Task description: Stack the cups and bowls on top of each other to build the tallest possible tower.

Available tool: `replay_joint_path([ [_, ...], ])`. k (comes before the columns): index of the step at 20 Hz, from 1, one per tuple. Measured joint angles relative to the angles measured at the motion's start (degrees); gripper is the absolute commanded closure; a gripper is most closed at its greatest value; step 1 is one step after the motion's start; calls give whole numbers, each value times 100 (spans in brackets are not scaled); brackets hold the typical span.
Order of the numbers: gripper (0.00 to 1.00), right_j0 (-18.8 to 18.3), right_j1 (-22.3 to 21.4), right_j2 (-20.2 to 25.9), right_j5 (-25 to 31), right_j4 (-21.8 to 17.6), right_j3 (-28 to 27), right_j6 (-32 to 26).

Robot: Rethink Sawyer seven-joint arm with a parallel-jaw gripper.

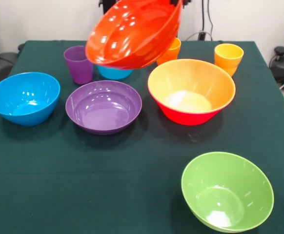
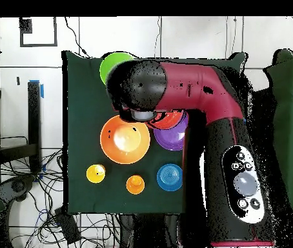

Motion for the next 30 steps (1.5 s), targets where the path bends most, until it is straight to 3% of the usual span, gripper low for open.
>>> replay_joint_path([
  [13, 100, 548, -186, -309, -575, 153, 618, 892],
  [30, 100, 222, -975, -324, -1679, 230, 2157, 895],
])
